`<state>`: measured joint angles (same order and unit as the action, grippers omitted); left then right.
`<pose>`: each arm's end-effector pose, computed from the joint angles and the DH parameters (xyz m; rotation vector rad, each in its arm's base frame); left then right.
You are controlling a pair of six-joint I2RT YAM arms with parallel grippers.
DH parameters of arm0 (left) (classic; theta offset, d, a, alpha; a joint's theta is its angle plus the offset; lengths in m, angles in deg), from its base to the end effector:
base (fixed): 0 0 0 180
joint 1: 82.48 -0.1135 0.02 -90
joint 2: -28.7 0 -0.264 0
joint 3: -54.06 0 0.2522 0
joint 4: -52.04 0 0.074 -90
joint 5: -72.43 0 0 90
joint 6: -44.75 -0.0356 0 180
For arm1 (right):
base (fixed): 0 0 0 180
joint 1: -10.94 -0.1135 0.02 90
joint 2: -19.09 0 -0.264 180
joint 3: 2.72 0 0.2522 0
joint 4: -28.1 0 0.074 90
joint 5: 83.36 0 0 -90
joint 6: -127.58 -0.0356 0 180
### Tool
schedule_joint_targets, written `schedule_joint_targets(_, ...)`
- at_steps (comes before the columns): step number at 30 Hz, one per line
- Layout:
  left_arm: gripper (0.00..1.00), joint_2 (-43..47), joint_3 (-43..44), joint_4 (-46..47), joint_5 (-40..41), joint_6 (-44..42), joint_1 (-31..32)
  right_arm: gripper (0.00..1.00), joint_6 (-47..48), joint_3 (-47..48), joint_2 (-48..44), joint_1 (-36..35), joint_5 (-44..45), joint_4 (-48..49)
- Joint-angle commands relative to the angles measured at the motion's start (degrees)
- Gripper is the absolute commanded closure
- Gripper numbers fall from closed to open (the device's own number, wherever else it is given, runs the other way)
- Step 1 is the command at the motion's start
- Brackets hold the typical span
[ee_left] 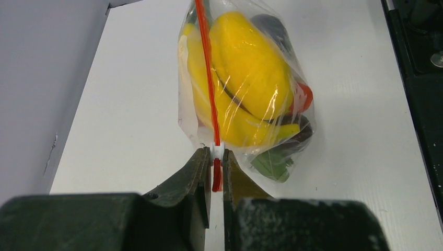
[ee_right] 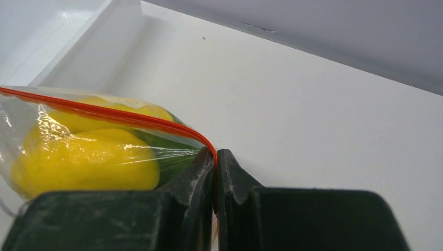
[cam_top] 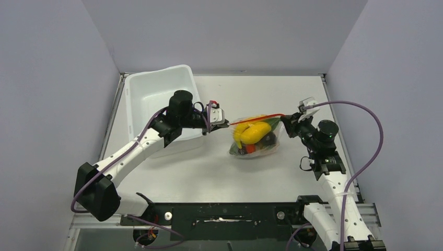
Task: Place the food in the zip-top bag and seal the zipper
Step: Zip the zipper food storage bag at the center of the board.
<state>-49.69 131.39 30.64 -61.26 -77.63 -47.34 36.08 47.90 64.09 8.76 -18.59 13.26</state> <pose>0.2403 -0.1992 0.3293 1.4476 1.2688 -0.7751 0.1884 0.0224 0.3079 -0.3346 1.7025 0.4278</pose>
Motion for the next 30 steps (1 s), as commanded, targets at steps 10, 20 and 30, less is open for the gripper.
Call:
schedule_joint_targets(10, 1.00, 3.3, -2.7, 6.0, 3.3, 9.1, -1.0, 1.00, -2.9, 1.2, -6.2, 3.8, 18.8, 0.4)
schedule_joint_targets(20, 0.98, 1.9, -3.8, 9.4, 0.1, 15.3, 1.1, 1.00, -5.8, 6.3, -15.6, 3.8, 22.5, -15.8)
schedule_joint_targets(30, 0.72, -1.9, -3.3, 12.2, 4.5, 20.7, 1.9, 1.00, -15.3, 4.1, -9.2, 3.9, 21.3, -15.1)
